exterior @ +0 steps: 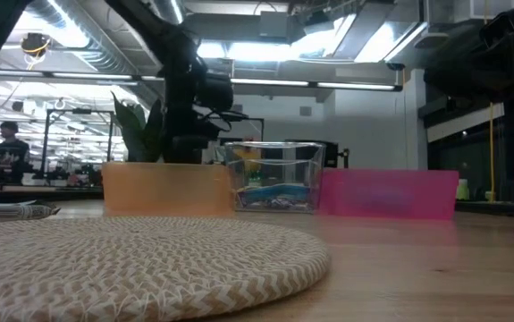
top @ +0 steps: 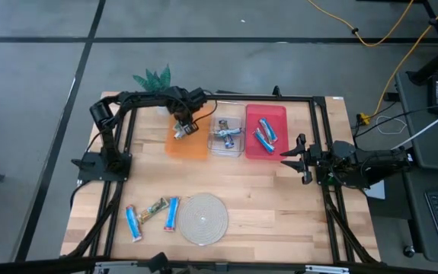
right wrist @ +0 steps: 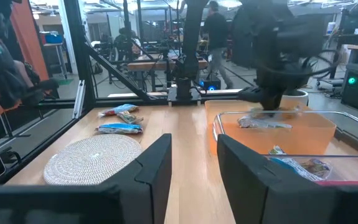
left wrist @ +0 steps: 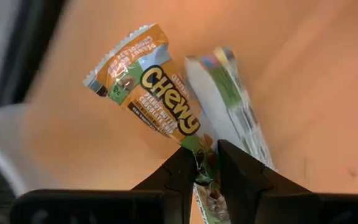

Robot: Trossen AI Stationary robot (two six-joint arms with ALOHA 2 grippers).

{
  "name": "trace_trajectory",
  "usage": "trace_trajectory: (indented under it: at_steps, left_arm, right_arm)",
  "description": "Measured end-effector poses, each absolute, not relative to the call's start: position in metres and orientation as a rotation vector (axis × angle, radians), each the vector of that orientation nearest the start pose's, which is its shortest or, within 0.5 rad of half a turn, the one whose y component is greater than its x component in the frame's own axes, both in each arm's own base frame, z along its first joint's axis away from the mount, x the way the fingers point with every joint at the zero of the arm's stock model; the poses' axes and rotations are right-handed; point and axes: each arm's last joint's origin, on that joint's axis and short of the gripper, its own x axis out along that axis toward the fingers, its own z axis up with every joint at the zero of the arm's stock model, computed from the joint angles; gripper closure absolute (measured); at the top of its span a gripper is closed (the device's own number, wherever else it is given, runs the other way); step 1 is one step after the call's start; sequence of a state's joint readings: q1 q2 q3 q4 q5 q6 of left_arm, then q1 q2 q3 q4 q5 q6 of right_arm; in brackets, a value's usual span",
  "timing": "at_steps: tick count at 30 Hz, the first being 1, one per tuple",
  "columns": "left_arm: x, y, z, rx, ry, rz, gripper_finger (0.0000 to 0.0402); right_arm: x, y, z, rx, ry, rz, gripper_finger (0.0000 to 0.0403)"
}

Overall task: Pick and place Granola Bars by type
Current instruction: Put the bottom orange granola bar into the orange bin

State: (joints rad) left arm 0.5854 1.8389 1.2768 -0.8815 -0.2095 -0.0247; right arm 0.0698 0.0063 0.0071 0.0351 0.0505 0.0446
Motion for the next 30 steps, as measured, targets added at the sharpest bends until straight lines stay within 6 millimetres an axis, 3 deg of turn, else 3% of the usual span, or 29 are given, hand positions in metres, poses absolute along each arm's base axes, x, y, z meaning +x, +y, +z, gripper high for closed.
trace_trajectory:
  at_steps: [4,13,22,30]
  left_arm:
    - [0.279,0.186,0.178,-0.304,1.483,0.618,0.0341]
    - [0.285,0.171,0.195,-0.314,1.398,0.532,0.0341]
    - [0.294,0.152,0.199,-0.316,1.381,0.412,0.0341]
    - [0.294,0.151,0.199,-0.305,1.384,0.4,0.0341]
  right_arm:
    - [0.097,0.005,0.169,0.047,-0.036,0.02,0.0271]
    - [0.097,0.005,0.169,0.047,-0.036,0.02,0.0271]
    - [0.097,0.005,0.169,0.047,-0.035,0.02,0.0271]
    - [0.097,0.005,0.169,0.047,-0.035,0.02,0.0271]
